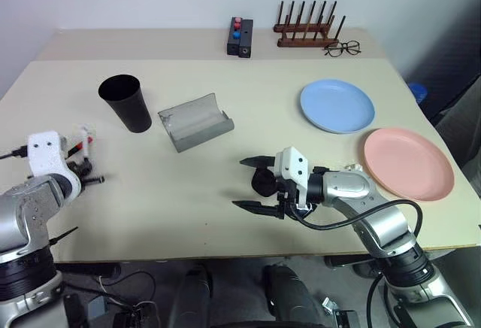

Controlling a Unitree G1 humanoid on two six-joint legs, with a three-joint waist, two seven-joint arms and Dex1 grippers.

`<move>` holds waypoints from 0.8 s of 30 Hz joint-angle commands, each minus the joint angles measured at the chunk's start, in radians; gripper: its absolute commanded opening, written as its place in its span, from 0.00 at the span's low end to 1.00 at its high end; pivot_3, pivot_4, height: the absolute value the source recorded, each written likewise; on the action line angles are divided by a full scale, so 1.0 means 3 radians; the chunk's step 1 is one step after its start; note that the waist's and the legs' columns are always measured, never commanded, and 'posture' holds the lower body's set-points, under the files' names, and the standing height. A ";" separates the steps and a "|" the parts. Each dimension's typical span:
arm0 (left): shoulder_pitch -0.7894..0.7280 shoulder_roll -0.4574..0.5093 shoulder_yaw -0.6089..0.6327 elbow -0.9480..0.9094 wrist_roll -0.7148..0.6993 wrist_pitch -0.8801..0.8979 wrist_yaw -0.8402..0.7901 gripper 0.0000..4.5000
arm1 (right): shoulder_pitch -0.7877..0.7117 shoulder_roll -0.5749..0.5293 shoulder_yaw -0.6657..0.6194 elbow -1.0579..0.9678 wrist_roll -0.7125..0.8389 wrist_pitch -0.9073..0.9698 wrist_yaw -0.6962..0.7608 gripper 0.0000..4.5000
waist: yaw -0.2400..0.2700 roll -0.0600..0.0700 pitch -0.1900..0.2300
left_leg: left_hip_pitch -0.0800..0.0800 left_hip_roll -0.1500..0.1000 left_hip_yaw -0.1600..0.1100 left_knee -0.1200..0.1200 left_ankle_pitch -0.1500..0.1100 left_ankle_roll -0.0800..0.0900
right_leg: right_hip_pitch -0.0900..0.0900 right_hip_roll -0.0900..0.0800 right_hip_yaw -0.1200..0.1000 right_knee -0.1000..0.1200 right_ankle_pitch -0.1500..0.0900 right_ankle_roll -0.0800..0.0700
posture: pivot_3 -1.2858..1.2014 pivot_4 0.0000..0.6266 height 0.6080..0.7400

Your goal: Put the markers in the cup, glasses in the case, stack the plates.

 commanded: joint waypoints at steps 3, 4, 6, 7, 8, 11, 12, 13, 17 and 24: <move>-0.0274 -0.0036 0.0156 -0.0077 0.0245 -0.1388 0.0281 0.06 | -0.0211 0.0154 -0.0108 0.0032 0.0021 -0.0113 -0.0128 1.00 | 0.0002 -0.0003 -0.0001 | 0.0000 -0.0001 0.0001 0.0000 0.0000 0.0000 | 0.0001 0.0000 0.0000 -0.0001 0.0001 0.0001 | 0.52 0.24 0.99; -0.0350 -0.0048 0.0053 -0.0022 0.0291 -0.1605 0.0284 0.06 | -0.0300 0.0249 -0.0149 0.0098 -0.0001 -0.0158 -0.0235 1.00 | 0.0001 -0.0003 -0.0001 | 0.0001 -0.0001 0.0001 0.0000 0.0000 0.0000 | 0.0002 0.0000 0.0000 -0.0001 0.0001 0.0002 | 0.52 0.24 0.99; -0.0468 -0.0072 -0.0072 0.0105 0.0314 -0.1866 0.0269 0.06 | -0.0419 0.0388 -0.0186 0.0199 -0.0049 -0.0216 -0.0386 1.00 | 0.0003 -0.0003 -0.0001 | 0.0001 0.0000 0.0001 0.0000 0.0001 -0.0002 | 0.0001 0.0001 0.0000 0.0000 0.0003 0.0004 | 0.52 0.24 0.99; -0.0565 -0.0105 -0.0151 0.0200 0.0293 -0.1950 0.0243 0.06 | -0.0490 0.0474 -0.0204 0.0267 -0.0076 -0.0255 -0.0480 1.00 | 0.0011 -0.0003 -0.0001 | 0.0001 0.0000 0.0000 0.0000 0.0003 -0.0005 | 0.0002 0.0001 0.0000 0.0000 0.0006 0.0008 | 0.52 0.24 0.99; -0.0679 -0.0121 -0.0318 0.0344 0.0348 -0.2065 0.0206 0.06 | -0.0581 0.0596 -0.0230 0.0339 -0.0087 -0.0287 -0.0599 1.00 | 0.0016 -0.0004 -0.0002 | 0.0001 -0.0001 0.0000 0.0000 0.0004 -0.0006 | 0.0002 0.0001 0.0000 0.0000 0.0007 0.0010 | 0.52 0.24 0.99; -0.0899 -0.0157 -0.0639 0.0714 0.0490 -0.2369 0.0150 0.06 | -0.0755 0.0854 -0.0273 0.0447 -0.0093 -0.0329 -0.0825 1.00 | 0.0036 -0.0003 -0.0002 | 0.0001 -0.0001 0.0000 0.0001 0.0004 -0.0006 | 0.0003 0.0002 0.0000 -0.0001 0.0010 0.0015 | 0.52 0.24 0.99; -0.0959 -0.0184 -0.0706 0.0847 0.0518 -0.2472 0.0150 0.06 | -0.0789 0.0911 -0.0266 0.0444 -0.0076 -0.0317 -0.0845 1.00 | 0.0047 -0.0003 -0.0001 | 0.0000 -0.0001 0.0000 0.0000 0.0004 -0.0006 | 0.0003 0.0001 0.0000 -0.0001 0.0011 0.0017 | 0.52 0.24 0.99; -0.1000 -0.0194 -0.0746 0.0954 0.0533 -0.2558 0.0146 0.06 | -0.0814 0.0956 -0.0254 0.0442 -0.0069 -0.0306 -0.0862 1.00 | 0.0056 -0.0003 -0.0001 | 0.0000 -0.0001 0.0001 0.0000 0.0004 -0.0006 | 0.0003 0.0001 0.0000 -0.0001 0.0012 0.0019 | 0.52 0.24 0.99; -0.1215 -0.0321 -0.0918 0.1479 0.0595 -0.2853 0.0178 0.06 | -0.0856 0.1094 -0.0132 0.0375 -0.0039 -0.0268 -0.0833 1.00 | 0.0058 -0.0003 -0.0001 | -0.0002 0.0000 0.0000 -0.0004 0.0004 -0.0005 | -0.0001 0.0003 0.0000 -0.0001 0.0015 0.0025 | 0.52 0.24 0.99; -0.1286 -0.0438 -0.1033 0.1809 0.0579 -0.3091 0.0131 0.06 | -0.0773 0.1141 -0.0030 0.0319 -0.0059 -0.0264 -0.0825 1.00 | 0.0062 -0.0002 -0.0001 | -0.0002 0.0000 0.0000 -0.0004 0.0004 -0.0005 | -0.0001 0.0003 -0.0001 0.0000 0.0015 0.0026 | 0.52 0.24 0.99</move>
